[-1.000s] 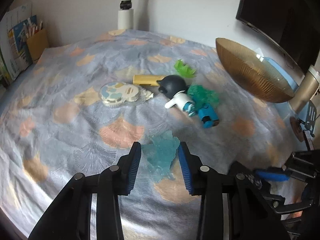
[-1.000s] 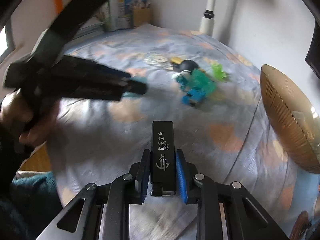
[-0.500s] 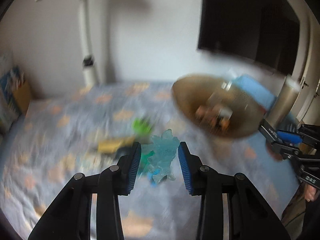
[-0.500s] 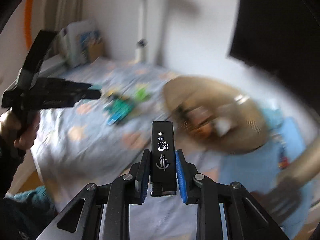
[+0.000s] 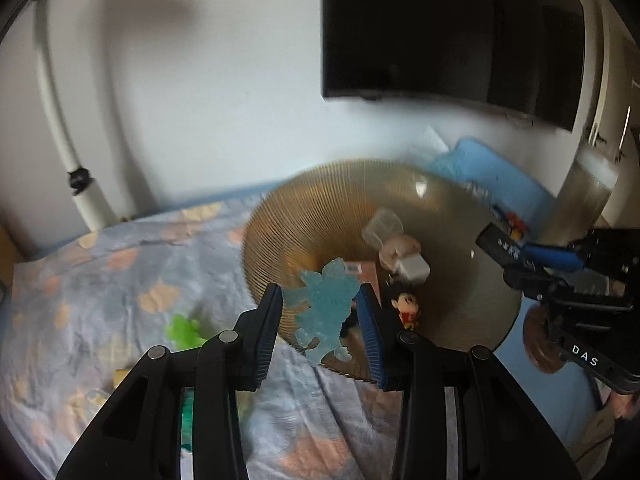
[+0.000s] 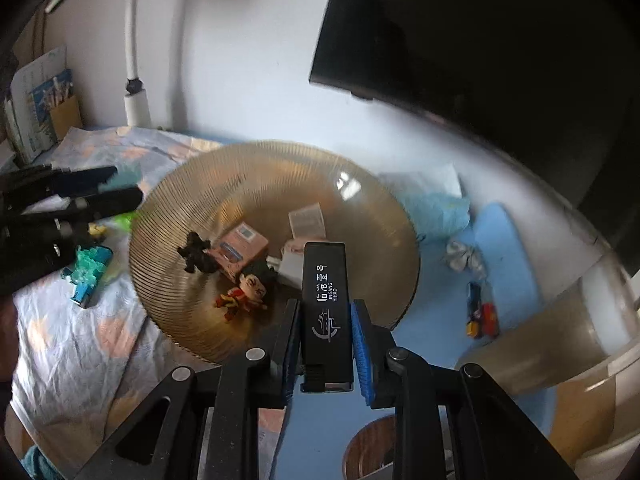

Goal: Organize rigid objects

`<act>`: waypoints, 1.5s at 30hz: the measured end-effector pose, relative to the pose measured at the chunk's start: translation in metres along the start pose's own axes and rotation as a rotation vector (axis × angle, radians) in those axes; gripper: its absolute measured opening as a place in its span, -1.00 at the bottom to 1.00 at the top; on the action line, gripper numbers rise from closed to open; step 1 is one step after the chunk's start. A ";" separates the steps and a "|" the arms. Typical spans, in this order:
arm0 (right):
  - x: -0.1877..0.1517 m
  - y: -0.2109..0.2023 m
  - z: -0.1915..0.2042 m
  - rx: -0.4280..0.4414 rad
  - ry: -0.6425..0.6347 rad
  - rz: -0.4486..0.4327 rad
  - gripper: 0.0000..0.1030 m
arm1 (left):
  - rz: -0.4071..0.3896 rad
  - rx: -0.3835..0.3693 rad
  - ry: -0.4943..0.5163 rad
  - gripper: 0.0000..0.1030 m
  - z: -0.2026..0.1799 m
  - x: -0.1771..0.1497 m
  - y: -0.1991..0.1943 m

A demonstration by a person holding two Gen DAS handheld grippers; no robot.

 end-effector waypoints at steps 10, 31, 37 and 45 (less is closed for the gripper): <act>-0.005 0.002 -0.009 -0.057 -0.010 0.008 -0.20 | -0.043 0.000 -0.041 0.38 0.009 0.008 -0.019; -0.044 -0.030 0.219 0.439 -0.009 -0.113 0.48 | -0.014 0.566 -0.249 0.38 0.213 -0.138 -0.127; -0.064 -0.011 0.222 0.388 -0.004 -0.115 0.48 | 0.036 0.577 -0.285 0.38 0.220 -0.164 -0.110; -0.065 -0.010 0.220 0.344 -0.017 -0.130 0.52 | 0.059 0.537 -0.219 0.47 0.203 -0.165 -0.104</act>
Point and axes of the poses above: each gripper's, at about its wrist camera, not at the fingertips, and y roughly the way its jaws point, z to its left, x to its top, the point moved 8 cm from there along y, roughly the way its jaws point, and after that the axes turned 11 degrees about -z, right-handed, at the moved point
